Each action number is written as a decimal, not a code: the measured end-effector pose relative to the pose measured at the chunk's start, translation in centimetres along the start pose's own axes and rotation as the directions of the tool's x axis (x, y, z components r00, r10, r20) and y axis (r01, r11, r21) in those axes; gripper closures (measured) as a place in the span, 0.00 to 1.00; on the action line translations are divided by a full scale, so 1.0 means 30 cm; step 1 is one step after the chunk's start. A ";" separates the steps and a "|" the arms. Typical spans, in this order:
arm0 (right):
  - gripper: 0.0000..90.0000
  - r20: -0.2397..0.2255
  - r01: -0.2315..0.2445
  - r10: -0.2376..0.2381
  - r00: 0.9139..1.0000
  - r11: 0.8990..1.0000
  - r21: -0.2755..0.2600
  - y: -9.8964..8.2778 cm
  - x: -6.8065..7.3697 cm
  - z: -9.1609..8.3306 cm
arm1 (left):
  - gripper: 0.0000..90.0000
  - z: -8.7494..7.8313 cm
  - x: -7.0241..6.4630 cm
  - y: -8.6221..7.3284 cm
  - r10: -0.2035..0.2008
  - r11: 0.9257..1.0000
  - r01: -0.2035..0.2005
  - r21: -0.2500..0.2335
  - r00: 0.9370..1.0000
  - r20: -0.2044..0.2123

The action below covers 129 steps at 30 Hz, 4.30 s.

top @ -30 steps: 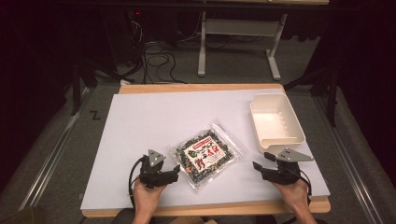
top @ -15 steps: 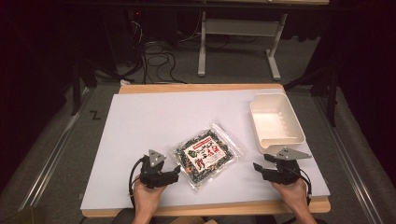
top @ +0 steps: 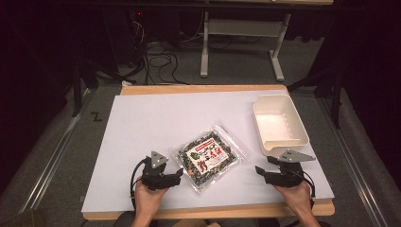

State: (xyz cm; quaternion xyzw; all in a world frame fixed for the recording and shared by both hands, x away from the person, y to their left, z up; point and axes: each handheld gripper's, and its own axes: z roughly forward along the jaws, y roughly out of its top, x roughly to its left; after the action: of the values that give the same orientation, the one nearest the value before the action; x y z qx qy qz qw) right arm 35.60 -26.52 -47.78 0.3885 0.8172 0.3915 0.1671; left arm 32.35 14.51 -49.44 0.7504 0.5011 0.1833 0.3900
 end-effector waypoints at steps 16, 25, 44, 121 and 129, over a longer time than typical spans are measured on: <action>0.40 0.106 0.130 -0.131 0.986 0.991 0.011 0.075 0.060 0.035 | 0.27 -0.020 0.003 0.005 0.021 1.000 -0.021 -0.013 1.000 0.017; 0.43 0.068 0.140 -0.139 0.988 0.990 0.000 0.175 0.089 0.078 | 0.33 -0.010 -0.015 0.003 0.055 0.998 -0.055 0.002 0.998 0.027; 0.43 0.031 0.064 -0.070 0.997 0.985 0.161 0.287 0.044 0.268 | 0.33 -0.004 -0.033 -0.007 0.053 0.999 -0.053 -0.005 0.998 -0.020; 1.00 0.018 0.102 -0.104 0.994 0.988 0.112 0.551 -0.003 0.117 | 0.37 0.029 -0.026 -0.021 0.053 0.999 -0.053 0.009 0.999 0.013; 1.00 0.035 0.142 -0.144 0.989 0.988 0.066 0.628 0.006 0.024 | 0.35 0.035 -0.026 -0.022 0.062 0.998 -0.062 0.032 0.998 0.013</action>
State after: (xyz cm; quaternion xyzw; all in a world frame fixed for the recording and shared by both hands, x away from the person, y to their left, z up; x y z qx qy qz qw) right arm 45.39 -18.63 -33.74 0.3417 0.8515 0.3445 0.1987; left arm 32.30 13.53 -50.51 0.7731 0.4781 0.1827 0.3748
